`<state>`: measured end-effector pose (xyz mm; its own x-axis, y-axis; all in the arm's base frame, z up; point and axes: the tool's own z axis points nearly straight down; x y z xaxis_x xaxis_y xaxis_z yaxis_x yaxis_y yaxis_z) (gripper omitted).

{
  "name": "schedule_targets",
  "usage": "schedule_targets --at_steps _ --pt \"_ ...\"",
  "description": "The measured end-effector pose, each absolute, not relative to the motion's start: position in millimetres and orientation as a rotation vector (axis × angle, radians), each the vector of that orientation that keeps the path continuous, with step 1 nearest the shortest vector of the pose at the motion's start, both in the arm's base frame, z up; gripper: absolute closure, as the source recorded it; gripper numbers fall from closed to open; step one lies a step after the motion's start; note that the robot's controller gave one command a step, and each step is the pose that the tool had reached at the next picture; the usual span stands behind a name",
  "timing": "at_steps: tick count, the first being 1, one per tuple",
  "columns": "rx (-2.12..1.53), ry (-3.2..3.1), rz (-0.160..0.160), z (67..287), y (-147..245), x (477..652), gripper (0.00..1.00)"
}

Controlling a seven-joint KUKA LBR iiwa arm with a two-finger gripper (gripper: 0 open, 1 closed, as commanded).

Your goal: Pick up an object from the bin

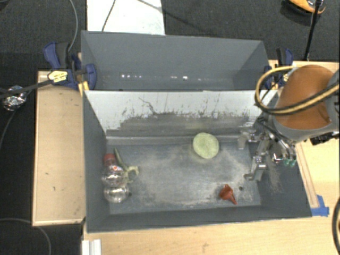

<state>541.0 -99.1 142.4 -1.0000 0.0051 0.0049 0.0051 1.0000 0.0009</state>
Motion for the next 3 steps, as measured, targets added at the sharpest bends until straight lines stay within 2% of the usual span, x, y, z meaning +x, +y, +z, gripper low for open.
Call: schedule_targets --at_steps 1,2,3 --pt "-0.004 -3.145 0.001 147 -99 542.7 0.0" --pt "-0.012 -3.15 0.001 91 -62 581.0 0.0" --pt "0.057 -3.136 -0.002 85 -48 583.0 0.0"
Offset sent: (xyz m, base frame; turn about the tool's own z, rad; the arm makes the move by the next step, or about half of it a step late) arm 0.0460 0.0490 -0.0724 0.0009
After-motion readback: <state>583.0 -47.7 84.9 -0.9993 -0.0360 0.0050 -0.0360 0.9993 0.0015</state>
